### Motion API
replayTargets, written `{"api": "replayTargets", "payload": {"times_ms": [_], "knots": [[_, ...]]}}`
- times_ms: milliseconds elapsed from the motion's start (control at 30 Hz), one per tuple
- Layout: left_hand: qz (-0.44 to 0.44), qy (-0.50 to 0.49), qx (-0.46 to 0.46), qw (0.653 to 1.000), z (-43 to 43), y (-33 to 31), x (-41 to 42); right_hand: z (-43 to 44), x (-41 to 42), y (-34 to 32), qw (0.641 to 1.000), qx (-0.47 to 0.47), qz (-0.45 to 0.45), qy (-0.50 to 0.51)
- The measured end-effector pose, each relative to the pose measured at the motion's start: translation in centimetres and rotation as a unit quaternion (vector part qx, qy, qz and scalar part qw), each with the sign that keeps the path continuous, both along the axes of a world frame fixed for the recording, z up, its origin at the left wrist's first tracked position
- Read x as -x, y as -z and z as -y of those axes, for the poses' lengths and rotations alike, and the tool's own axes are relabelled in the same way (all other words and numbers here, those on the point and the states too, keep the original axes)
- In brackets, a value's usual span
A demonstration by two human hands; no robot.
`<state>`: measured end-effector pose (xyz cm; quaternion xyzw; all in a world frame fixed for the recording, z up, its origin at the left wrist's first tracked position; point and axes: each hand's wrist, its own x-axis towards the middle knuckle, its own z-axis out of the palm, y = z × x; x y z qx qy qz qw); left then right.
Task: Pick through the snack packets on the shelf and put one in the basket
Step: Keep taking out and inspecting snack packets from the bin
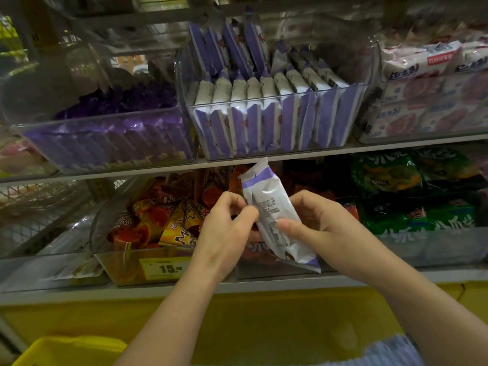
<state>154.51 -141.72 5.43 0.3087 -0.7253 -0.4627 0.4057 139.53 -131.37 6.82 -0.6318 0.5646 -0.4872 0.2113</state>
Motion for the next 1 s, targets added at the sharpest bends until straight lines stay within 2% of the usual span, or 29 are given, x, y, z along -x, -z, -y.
{"api": "replayTargets", "payload": {"times_ms": [267,433,567,733,867,1000], "knots": [[0.022,-0.052,0.162,0.985,-0.6,-0.3,-0.4,-0.1,-0.2,0.2,0.997,0.012,-0.068,-0.019],[0.069,-0.094,0.28,0.953,-0.2,-0.5,-0.8,0.1,-0.3,0.5,0.995,0.004,-0.096,-0.011],[0.093,-0.1,0.333,0.933,0.0,-0.4,-0.9,0.3,-0.4,0.5,0.995,0.0,-0.1,-0.012],[0.08,-0.094,0.324,0.938,0.0,-0.3,-0.9,0.5,-0.4,0.6,0.996,-0.007,-0.093,-0.012],[0.047,-0.086,0.269,0.958,0.1,-0.1,-0.9,0.7,-0.6,0.7,0.997,-0.01,-0.074,-0.001],[0.019,-0.055,0.212,0.975,-0.5,-0.5,-0.4,1.0,-0.8,0.2,0.999,0.004,0.035,-0.004]]}}
